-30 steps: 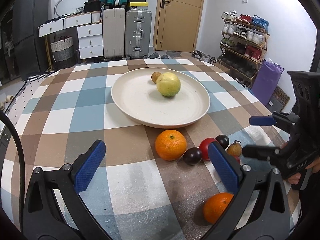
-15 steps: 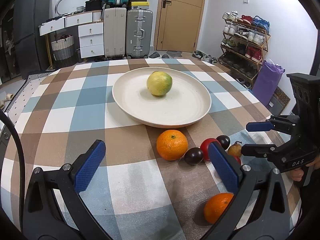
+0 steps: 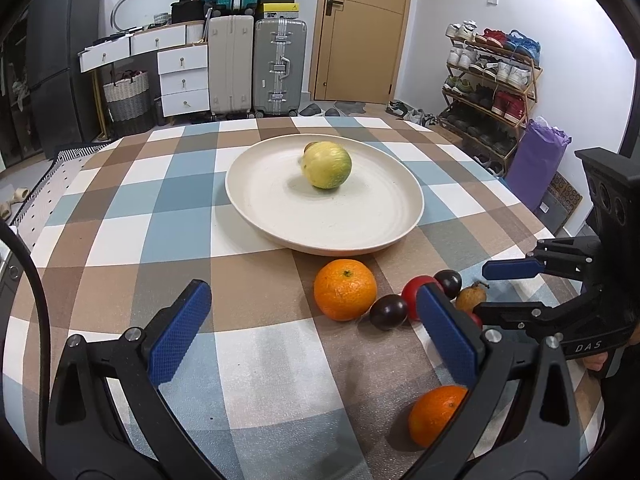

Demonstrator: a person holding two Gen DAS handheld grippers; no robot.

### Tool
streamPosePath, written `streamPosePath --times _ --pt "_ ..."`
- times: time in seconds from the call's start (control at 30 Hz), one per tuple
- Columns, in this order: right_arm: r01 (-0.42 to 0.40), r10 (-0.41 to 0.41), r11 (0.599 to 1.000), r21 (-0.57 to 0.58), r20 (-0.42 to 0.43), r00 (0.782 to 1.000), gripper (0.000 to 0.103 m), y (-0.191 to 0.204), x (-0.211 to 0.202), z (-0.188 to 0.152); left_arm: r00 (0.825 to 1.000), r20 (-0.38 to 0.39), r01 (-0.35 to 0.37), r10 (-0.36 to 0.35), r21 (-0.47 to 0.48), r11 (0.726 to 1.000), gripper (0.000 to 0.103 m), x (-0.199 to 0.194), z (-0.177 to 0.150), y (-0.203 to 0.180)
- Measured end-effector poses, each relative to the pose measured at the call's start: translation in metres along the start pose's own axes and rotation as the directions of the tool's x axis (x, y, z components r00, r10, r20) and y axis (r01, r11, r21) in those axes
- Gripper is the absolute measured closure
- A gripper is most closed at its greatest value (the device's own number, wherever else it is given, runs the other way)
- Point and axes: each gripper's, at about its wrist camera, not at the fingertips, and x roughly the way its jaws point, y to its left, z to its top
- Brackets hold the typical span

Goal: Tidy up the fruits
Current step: 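Open both grippers and withdraw them from the plate toward the remaining fruits, then grasp the orange with the left gripper while the right gripper grasps another small brown fruit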

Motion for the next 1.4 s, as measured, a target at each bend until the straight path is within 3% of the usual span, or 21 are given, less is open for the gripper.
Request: streamPosePath --times 0.4,0.67,0.97,1.17,1.27,1.4 --pt "-0.020 0.020 0.999 -0.034 0.000 1.000 0.076 0.015 0.003 -0.001 1.000 0.004 0.000 0.000 0.009 1.000 0.001 0.000 0.000 0.000" --pt "-0.023 0.024 0.999 -0.022 0.061 0.998 0.076 0.013 -0.008 0.002 1.000 -0.012 0.020 -0.020 0.023 1.000 0.001 0.002 0.000 -0.004" --pt "0.015 -0.018 1.000 0.027 0.104 0.994 0.076 0.002 -0.014 0.007 0.998 -0.044 0.049 -0.050 -0.034 0.998 0.004 0.013 0.004 -0.001" --pt "0.020 -0.029 0.998 0.058 0.153 0.988 0.076 -0.003 -0.023 0.008 0.994 -0.082 0.067 -0.070 -0.039 0.997 0.023 0.026 0.008 -0.006" --pt "0.016 -0.028 0.997 0.072 0.165 0.986 0.076 -0.005 -0.026 0.009 0.990 -0.116 0.073 -0.079 -0.052 0.996 0.037 0.037 0.011 -0.007" --pt "0.022 -0.034 0.997 0.072 0.166 0.985 0.076 -0.005 -0.026 0.009 0.985 -0.135 0.097 -0.108 -0.089 0.991 0.065 0.045 0.011 -0.004"
